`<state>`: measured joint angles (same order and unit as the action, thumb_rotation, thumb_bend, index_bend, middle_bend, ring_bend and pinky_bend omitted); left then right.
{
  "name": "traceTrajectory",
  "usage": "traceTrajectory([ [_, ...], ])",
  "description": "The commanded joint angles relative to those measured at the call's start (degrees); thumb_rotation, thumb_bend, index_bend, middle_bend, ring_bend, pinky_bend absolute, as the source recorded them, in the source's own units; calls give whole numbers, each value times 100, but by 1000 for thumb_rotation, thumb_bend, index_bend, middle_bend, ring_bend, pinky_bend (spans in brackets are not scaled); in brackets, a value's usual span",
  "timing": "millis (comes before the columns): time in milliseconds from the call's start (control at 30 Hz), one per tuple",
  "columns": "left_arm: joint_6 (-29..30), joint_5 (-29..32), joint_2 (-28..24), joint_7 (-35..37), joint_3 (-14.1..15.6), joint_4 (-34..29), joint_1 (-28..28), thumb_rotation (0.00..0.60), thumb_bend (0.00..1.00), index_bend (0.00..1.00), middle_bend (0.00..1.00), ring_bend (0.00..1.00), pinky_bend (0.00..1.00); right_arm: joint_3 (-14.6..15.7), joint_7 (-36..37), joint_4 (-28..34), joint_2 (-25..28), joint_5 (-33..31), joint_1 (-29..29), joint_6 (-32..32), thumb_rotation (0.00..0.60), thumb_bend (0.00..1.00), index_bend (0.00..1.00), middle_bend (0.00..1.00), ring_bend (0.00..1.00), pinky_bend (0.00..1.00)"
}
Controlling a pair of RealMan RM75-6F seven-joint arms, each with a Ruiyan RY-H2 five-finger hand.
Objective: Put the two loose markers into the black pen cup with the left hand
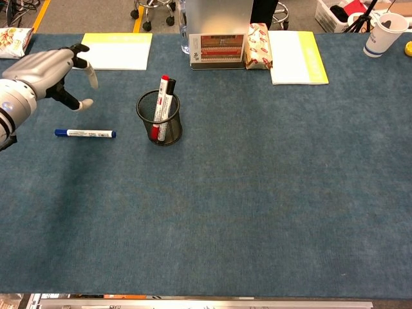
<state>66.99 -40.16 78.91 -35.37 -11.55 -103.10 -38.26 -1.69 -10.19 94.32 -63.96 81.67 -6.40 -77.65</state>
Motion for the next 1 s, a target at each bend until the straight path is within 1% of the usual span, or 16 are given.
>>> traceTrajectory([
  [33,-51,-88,9,-72,148,160,-33,600,304,427,0,0,5,2,-4,-3,-2,-3,-2,8,600,116,477,392,418,438],
  [167,-51,-270,137,-65,303,437,-20,600,305,426,0,0,5,5,-6,4,4,-5,-5,17,600,116,476,392,418,438],
  [333,-83,-335,246,12,408,693,32,600,304,424,0,0,5,-2,13,12,18,-4,-1,3,600,116,476,392,418,438],
  [700,-379,-35,355,316,391,988,100,600,305,417,0,0,5,-4,6,10,20,-20,-3,12,600,115,477,392,418,438],
  [1000,-426,-13,474,364,500,1044,166,600,303,420,0,0,5,-2,-10,17,21,-32,-5,23,600,116,477,392,418,438],
])
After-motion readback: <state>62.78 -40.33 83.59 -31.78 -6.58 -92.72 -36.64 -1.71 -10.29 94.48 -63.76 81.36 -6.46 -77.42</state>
